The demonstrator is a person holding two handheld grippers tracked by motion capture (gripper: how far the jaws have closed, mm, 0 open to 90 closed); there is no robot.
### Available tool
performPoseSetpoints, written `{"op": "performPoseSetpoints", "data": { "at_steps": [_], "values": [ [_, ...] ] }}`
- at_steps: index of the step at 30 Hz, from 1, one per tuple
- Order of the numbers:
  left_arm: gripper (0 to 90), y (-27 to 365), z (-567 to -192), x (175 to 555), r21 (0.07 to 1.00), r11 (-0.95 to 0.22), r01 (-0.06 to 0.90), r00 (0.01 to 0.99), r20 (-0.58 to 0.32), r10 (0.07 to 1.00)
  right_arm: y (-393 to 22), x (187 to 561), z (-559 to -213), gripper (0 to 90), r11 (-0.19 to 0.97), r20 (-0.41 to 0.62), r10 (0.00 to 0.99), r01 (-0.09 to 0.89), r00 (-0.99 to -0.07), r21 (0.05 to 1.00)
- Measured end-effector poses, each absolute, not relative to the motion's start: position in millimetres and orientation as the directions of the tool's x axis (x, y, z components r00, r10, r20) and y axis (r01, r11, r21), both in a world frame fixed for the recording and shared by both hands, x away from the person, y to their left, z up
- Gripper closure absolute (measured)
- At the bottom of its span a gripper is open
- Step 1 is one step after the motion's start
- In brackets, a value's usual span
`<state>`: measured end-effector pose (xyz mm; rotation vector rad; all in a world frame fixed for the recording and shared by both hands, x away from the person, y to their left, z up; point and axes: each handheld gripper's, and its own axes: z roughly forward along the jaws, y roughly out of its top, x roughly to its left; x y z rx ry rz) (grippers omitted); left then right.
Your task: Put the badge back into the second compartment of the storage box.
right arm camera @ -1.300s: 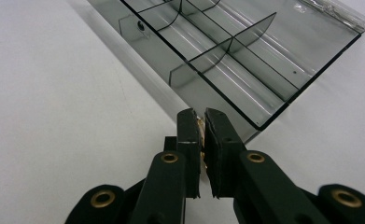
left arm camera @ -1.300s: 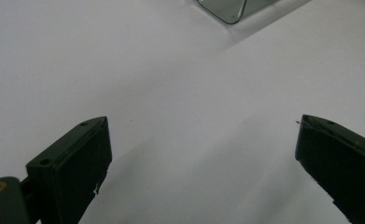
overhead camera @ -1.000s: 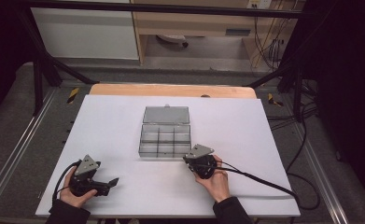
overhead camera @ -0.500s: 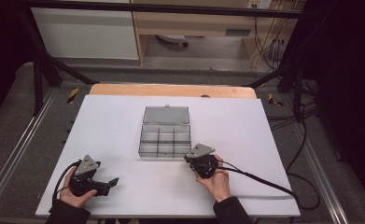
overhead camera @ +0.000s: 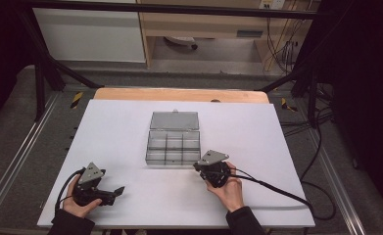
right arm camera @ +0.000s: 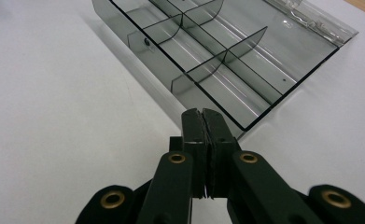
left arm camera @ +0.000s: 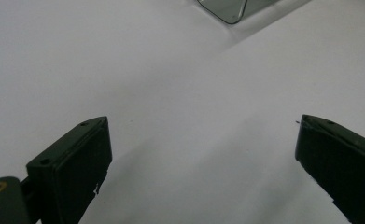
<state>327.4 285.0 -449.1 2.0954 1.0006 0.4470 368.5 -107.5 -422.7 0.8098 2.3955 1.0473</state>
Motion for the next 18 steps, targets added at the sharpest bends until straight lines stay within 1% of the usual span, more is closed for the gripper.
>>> {"op": "performPoseSetpoints", "data": {
  "at_steps": [18],
  "values": [
    [3.5, 285, -449, 328, 0.759, -0.404, 0.511, 0.631, -0.012, 0.776, -116, 362, -402, 89.0, 0.502, -0.074, 0.645, 0.349, -0.761, 0.791]
  ]
}}
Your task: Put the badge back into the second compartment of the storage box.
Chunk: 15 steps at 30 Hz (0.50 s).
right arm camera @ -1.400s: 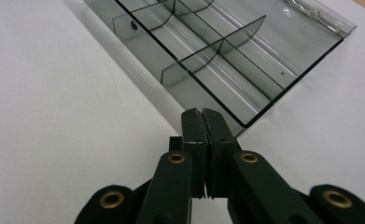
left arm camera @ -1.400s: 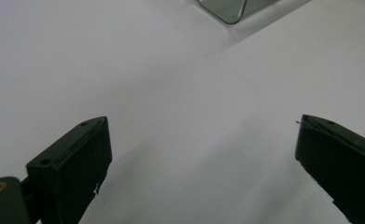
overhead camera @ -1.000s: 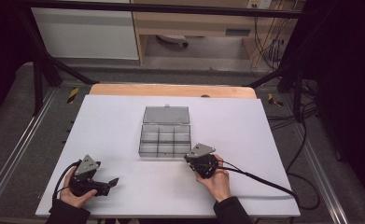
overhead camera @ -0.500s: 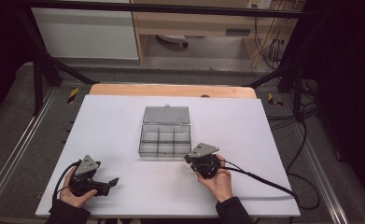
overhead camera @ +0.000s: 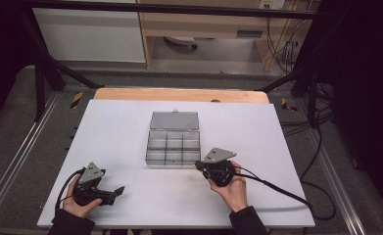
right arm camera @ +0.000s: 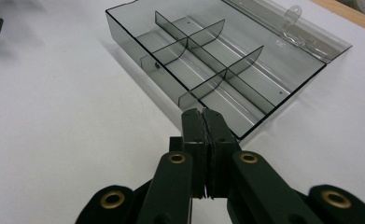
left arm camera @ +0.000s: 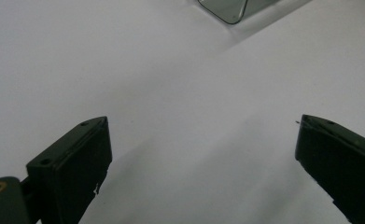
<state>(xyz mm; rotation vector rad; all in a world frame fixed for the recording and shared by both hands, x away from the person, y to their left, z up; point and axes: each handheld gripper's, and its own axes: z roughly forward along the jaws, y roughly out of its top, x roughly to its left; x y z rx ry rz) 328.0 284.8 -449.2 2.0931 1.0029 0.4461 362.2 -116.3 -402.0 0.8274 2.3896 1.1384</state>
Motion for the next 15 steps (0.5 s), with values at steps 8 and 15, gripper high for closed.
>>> {"op": "performPoseSetpoints", "data": {
  "at_steps": [8, 15],
  "values": [
    [3.5, 285, -449, 328, 0.758, -0.405, 0.511, 0.631, -0.010, 0.776, -119, 360, -392, 89.0, 0.481, -0.059, 0.648, 0.348, -0.759, 0.804],
    [3.5, 285, -449, 328, 0.759, -0.404, 0.510, 0.629, -0.010, 0.777, -115, 361, -381, 89.0, 0.469, -0.058, 0.645, 0.335, -0.762, 0.817]
  ]
}}
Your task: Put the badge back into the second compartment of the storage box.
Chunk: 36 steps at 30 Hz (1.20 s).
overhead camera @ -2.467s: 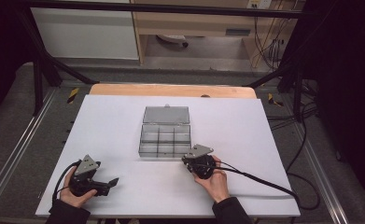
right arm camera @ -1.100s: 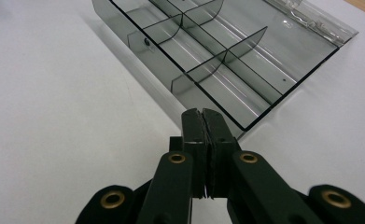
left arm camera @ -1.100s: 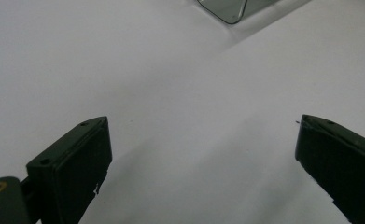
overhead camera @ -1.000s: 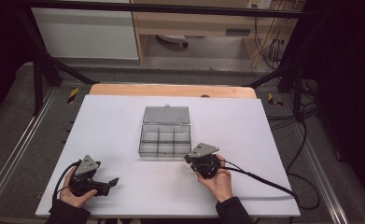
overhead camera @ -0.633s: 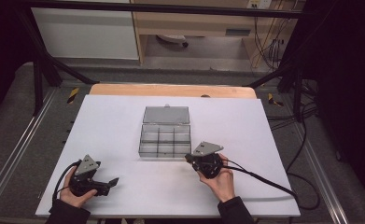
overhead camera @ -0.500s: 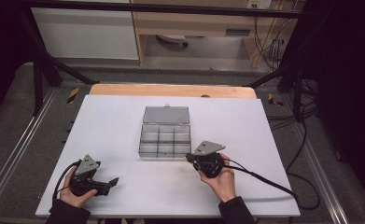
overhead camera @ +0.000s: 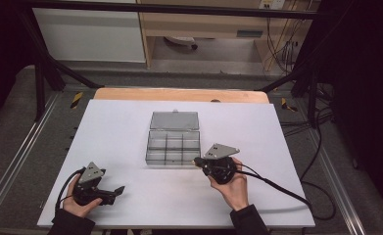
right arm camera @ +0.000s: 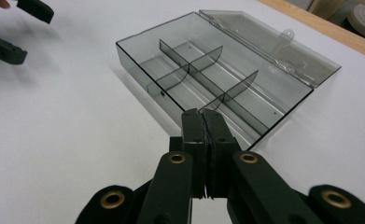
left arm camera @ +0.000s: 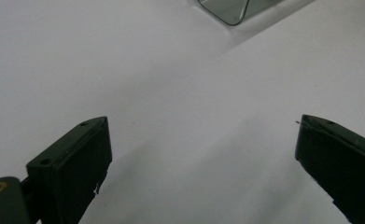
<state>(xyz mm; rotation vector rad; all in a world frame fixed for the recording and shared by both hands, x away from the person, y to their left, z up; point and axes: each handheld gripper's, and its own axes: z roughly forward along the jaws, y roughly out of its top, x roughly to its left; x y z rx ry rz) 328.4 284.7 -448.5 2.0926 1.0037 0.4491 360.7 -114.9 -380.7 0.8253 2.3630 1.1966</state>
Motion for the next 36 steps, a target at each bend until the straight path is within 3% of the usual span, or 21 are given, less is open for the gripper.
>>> {"op": "performPoseSetpoints", "data": {
  "at_steps": [19, 36],
  "values": [
    [3.5, 286, -449, 329, 0.760, -0.400, 0.512, 0.627, -0.013, 0.779, -104, 384, -350, 89.0, 0.419, -0.041, 0.663, 0.325, -0.747, 0.848],
    [3.5, 287, -449, 328, 0.762, -0.398, 0.511, 0.624, -0.010, 0.781, -91, 412, -343, 89.0, 0.389, -0.017, 0.686, 0.347, -0.727, 0.854]
  ]
}}
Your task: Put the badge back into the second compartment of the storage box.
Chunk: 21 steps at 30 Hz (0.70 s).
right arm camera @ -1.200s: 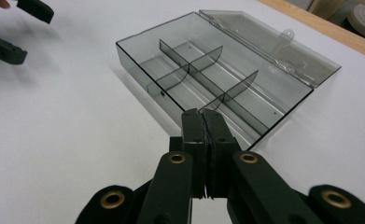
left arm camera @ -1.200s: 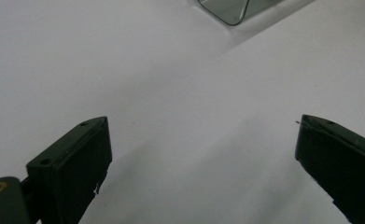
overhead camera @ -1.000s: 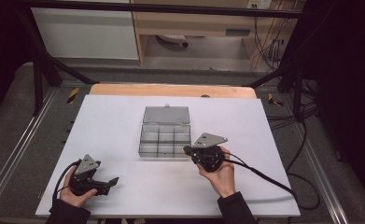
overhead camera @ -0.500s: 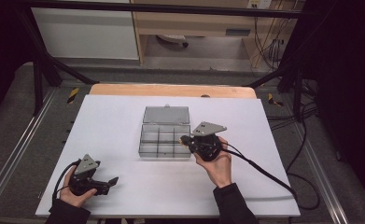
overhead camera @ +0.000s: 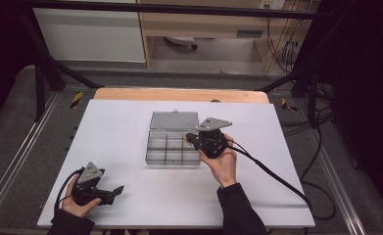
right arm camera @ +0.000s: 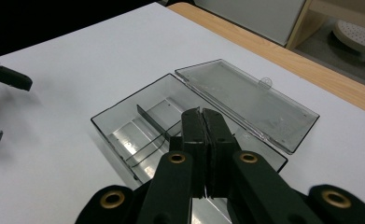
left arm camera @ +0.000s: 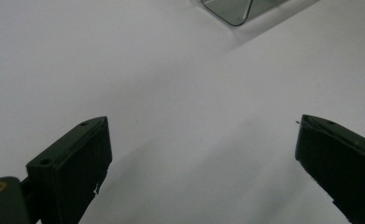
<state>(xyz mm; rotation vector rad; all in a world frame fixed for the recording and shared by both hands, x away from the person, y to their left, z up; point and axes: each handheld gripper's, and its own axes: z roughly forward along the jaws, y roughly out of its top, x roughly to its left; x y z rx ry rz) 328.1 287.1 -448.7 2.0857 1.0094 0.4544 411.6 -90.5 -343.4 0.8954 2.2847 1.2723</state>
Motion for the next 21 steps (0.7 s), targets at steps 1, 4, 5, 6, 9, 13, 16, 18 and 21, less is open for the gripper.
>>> {"op": "performPoseSetpoints", "data": {
  "at_steps": [1, 4, 5, 6, 9, 13, 16, 18, 21],
  "values": [
    [3.5, 287, -449, 328, 0.762, -0.398, 0.510, 0.624, -0.010, 0.781, -90, 414, -344, 89.0, 0.387, -0.014, 0.688, 0.350, -0.725, 0.853],
    [3.5, 287, -448, 328, 0.763, -0.397, 0.510, 0.624, -0.011, 0.781, -87, 420, -344, 89.0, 0.382, -0.003, 0.690, 0.361, -0.724, 0.850],
    [3.5, 287, -448, 328, 0.763, -0.397, 0.510, 0.624, -0.011, 0.782, -86, 422, -345, 89.0, 0.382, -0.002, 0.690, 0.361, -0.724, 0.851],
    [3.5, 287, -448, 328, 0.763, -0.396, 0.511, 0.624, -0.012, 0.782, -85, 424, -345, 89.0, 0.379, 0.002, 0.692, 0.365, -0.722, 0.850],
    [3.5, 287, -449, 328, 0.763, -0.397, 0.511, 0.624, -0.011, 0.781, -82, 429, -346, 89.0, 0.380, 0.005, 0.695, 0.374, -0.719, 0.846],
    [3.5, 287, -448, 328, 0.764, -0.395, 0.510, 0.623, -0.012, 0.782, -79, 437, -348, 89.0, 0.380, 0.008, 0.701, 0.383, -0.713, 0.842],
    [3.5, 288, -448, 328, 0.764, -0.395, 0.510, 0.623, -0.012, 0.782, -77, 442, -351, 89.0, 0.376, 0.016, 0.704, 0.392, -0.710, 0.839],
    [3.5, 288, -448, 328, 0.764, -0.395, 0.510, 0.624, -0.012, 0.782, -76, 446, -353, 89.0, 0.374, 0.020, 0.708, 0.399, -0.706, 0.837],
    [3.5, 288, -448, 328, 0.765, -0.394, 0.510, 0.623, -0.012, 0.782, -73, 451, -356, 89.0, 0.377, 0.022, 0.709, 0.406, -0.704, 0.832]
  ]
}}
